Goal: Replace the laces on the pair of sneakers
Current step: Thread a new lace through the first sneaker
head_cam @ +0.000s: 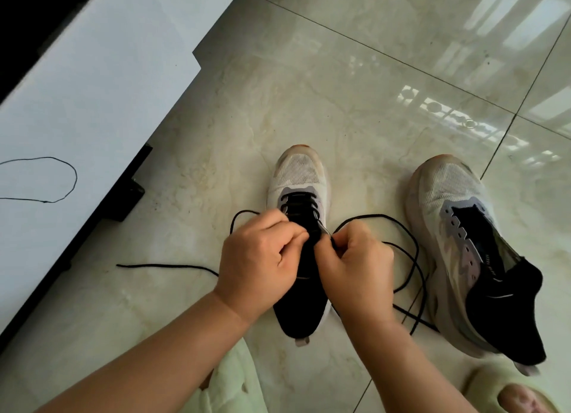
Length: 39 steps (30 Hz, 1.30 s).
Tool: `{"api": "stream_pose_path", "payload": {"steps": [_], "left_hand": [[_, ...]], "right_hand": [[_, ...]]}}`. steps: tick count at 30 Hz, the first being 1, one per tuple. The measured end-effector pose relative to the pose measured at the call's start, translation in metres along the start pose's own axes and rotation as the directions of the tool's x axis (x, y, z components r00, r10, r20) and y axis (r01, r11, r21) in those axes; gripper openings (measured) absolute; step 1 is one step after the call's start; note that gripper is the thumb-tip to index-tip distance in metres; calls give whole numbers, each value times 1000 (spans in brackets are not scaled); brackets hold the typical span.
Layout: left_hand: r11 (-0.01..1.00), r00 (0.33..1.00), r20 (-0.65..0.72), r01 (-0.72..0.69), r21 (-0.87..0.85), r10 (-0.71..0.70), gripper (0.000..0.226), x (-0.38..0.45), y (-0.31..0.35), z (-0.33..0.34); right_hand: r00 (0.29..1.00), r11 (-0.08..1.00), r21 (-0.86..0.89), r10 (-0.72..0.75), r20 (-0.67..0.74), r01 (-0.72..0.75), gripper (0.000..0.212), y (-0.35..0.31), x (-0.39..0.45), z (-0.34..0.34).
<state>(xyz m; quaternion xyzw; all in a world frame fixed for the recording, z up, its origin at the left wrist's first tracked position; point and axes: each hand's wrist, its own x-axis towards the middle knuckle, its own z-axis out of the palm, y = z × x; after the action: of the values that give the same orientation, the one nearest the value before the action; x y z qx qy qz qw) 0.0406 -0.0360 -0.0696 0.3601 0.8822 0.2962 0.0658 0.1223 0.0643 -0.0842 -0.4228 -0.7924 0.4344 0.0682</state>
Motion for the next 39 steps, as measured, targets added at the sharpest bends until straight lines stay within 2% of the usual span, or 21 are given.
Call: {"api": "stream_pose_path", "payload": {"steps": [4, 7, 9, 11, 13, 15, 17, 18, 20, 22, 23, 25, 26, 27, 29, 30, 32, 35, 37, 39], "left_hand": [[996, 997, -16, 78, -53, -79, 20, -9, -3, -2], [995, 995, -30, 96, -4, -96, 26, -12, 0, -4], [996, 996, -35, 86, 5, -85, 26, -16, 0, -4], [997, 996, -43, 73, -3, -73, 24, -21, -1, -4], [997, 997, -44, 67, -24, -68, 22, -24, -5, -5], [997, 997, -33, 68, -44, -70, 21, -26, -7, -5], [996, 997, -32, 68, -50, -69, 19, -24, -7, -4], [997, 997, -31, 67, -49, -69, 19, -23, -6, -4], [996, 997, -27, 72, -43, -73, 19, -21, -5, -4], [996, 996, -21, 81, -32, -82, 20, -20, -5, -4], [996, 996, -18, 85, -34, -85, 21, -19, -5, -4], [995, 996, -14, 86, -47, -87, 21, -18, -5, -3], [995, 996, -11, 85, -50, -86, 22, -18, -5, -3], [995, 996, -7, 85, -51, -85, 22, -17, -4, -3], [995, 996, 2, 88, -51, -88, 24, -15, -3, -3], [995, 996, 2, 87, -49, -87, 24, -15, -3, -3], [995, 996, -1, 88, -52, -89, 25, -14, -2, -3], [995, 996, -17, 90, -30, -91, 25, -13, -3, -4], [996, 995, -29, 90, -20, -91, 25, -13, -4, -4], [995, 995, -25, 98, -34, -99, 22, -13, -6, -3]], "right_hand": [[994, 1000, 13, -20, 109, 19, 19, -3, 7, -4], [975, 983, 103, -167, 146, 153, 13, -14, 17, -8], [941, 964, 83, -264, 213, 252, 16, -24, 26, -7], [895, 935, -90, -298, 333, 344, 20, -30, 35, -4], [865, 850, -313, -279, 416, 425, 22, -34, 42, -2], [867, 778, -435, -272, 418, 454, 20, -35, 44, 0], [874, 753, -468, -302, 380, 463, 16, -35, 42, 0], [875, 776, -430, -322, 361, 462, 13, -33, 41, 0], [894, 896, -194, -333, 301, 399, 5, -29, 39, -2], [933, 972, 101, -232, 274, 212, 11, -25, 33, -6], [948, 963, 263, -138, 287, 61, 14, -23, 29, -8], [934, 815, 534, 25, 358, -226, 20, -22, 26, -14], [920, 777, 561, 57, 389, -285, 21, -22, 26, -17], [916, 823, 502, 55, 397, -267, 18, -21, 27, -19], [922, 970, 224, -1, 388, -93, 9, -19, 30, -22], [922, 994, 113, -38, 386, -6, 6, -20, 32, -22], [912, 994, 40, -111, 395, 104, 8, -22, 32, -24], [883, 980, 93, -200, 424, 177, 15, -18, 33, -33], [856, 955, 290, -206, 474, 69, 12, -12, 34, -46], [815, 880, 461, -181, 550, -116, 8, -9, 37, -60]]}}
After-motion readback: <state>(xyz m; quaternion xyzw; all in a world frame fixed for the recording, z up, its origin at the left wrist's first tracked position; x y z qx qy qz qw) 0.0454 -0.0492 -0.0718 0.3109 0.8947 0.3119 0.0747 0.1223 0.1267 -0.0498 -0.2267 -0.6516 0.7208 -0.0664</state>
